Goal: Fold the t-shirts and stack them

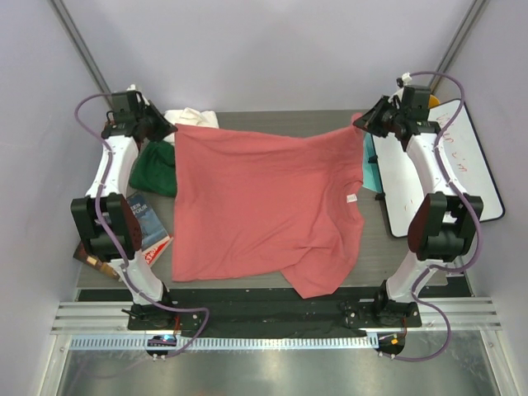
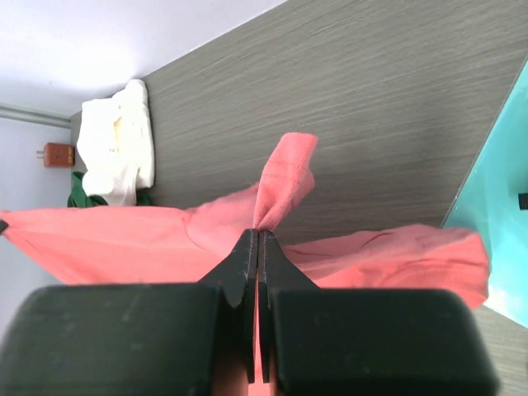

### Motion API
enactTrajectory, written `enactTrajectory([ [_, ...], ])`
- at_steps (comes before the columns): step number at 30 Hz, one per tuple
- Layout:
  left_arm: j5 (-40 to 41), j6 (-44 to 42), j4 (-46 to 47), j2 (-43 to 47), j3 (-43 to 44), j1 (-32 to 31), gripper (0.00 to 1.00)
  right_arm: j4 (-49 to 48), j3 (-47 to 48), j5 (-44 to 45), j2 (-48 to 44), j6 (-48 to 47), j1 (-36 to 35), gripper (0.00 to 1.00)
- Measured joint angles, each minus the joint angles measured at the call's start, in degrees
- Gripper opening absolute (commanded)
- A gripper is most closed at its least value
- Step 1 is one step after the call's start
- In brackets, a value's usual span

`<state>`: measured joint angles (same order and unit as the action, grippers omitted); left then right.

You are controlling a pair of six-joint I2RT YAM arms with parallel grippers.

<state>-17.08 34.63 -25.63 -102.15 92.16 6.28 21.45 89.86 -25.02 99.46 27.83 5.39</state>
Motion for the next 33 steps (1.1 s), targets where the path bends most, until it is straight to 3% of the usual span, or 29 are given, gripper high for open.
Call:
enactTrajectory([
  [9,-0.50,1.44,-0.90,-6.21,7.89,1.66,0.00,0.50,4.83,0.00,6.16,0.35,0.90,0.01],
  [24,-2.54,2.82,-3.78,-10.40,10.67,4.61,0.00,1.31,7.10,-0.79,9.07,0.57,1.73,0.01],
  [33,-4.87,2.82,-3.63,-9.42,5.40,4.55,0.00,0.79,-2.51,-1.51,4.02,1.03,1.53,0.01],
])
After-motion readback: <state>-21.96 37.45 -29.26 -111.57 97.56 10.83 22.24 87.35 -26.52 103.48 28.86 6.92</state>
